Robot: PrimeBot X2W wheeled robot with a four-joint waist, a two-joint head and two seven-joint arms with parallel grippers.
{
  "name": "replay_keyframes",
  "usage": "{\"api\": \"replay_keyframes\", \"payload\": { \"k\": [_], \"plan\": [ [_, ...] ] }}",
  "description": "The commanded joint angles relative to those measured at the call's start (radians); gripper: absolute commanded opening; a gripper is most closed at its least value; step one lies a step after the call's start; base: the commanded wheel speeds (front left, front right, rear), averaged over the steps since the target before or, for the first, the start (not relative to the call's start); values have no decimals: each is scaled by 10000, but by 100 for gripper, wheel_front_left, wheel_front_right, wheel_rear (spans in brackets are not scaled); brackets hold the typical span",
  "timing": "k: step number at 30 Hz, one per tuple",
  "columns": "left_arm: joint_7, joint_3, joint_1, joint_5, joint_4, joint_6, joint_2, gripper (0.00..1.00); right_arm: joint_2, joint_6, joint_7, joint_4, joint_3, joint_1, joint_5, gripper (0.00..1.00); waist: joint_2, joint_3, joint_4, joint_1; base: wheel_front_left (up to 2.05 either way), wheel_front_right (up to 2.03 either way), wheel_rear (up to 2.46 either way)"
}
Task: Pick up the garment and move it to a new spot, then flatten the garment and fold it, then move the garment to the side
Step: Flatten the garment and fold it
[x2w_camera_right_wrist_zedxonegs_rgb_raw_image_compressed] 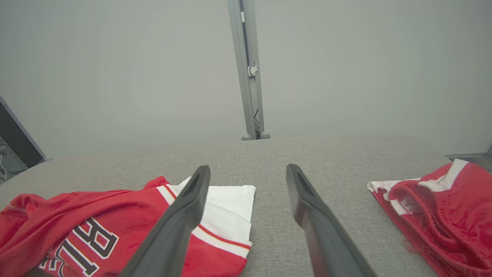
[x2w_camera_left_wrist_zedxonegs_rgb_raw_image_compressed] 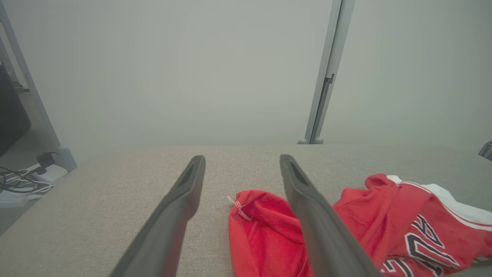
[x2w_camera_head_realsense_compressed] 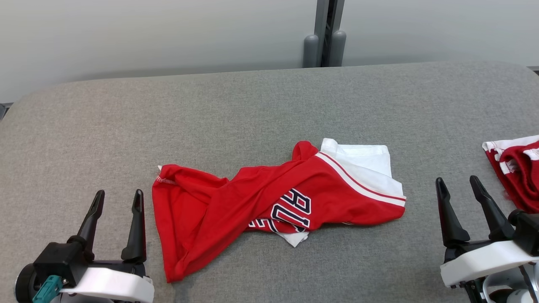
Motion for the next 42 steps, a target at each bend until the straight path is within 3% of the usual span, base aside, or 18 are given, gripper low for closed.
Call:
{"api": "replay_keyframes", "payload": {
  "k": [1, 9, 20, 27, 28, 30, 31, 32, 33, 42],
  "plan": [
    [16, 4, 80, 40, -72, 80, 63, 100, -44, 1, 8, -63, -34, 45, 14, 100, -1, 19, 25, 0, 0, 0, 0],
    [179, -176, -149, 50, -157, -30, 75, 100, -42, 1, 101, -162, -85, -16, -35, 100, -1, 158, 150, 0, 0, 0, 0],
    [2580, -1761, -1516, -824, 1365, -1839, 118, 100, -44, 1, 64, -132, 247, -389, 30, 100, -1, 817, -16, 0, 0, 0, 0],
    [3185, -2005, -2102, -1179, 2832, -2505, 199, 100, -42, 1, -93, 2, 285, -547, 97, 100, -1, 1276, -322, 0, 0, 0, 0],
    [3219, -2012, -2172, -1220, 2963, -2571, 201, 96, -42, 1, -120, 34, 273, -553, 111, 100, -1, 1316, -348, 0, 0, 0, 0],
    [3275, -2035, -2318, -1300, 3206, -2700, 198, 70, -42, 1, -179, 98, 267, -593, 146, 100, -1, 1376, -389, 0, 0, 0, 0],
    [3328, -2076, -2358, -1343, 3306, -2770, 197, 48, -42, 1, -211, 119, 262, -614, 152, 100, -1, 1395, -407, 0, 0, 0, 0],
    [3327, -2097, -2377, -1348, 3378, -2816, 188, 19, -42, 1, -227, 140, 264, -630, 156, 100, -1, 1413, -423, 0, 0, 0, 0],
    [3297, -2091, -2420, -1344, 3400, -2828, 177, 0, -42, 1, -261, 168, 254, -630, 186, 100, -1, 1424, -437, 0, 0, 0, 0],
    [2742, -1831, -2895, -1005, 2441, -2640, 411, 0, -42, 1, -427, 388, 197, -713, 339, 100, -1, 1369, -421, 0, 0, 0, 0]
  ]
}}
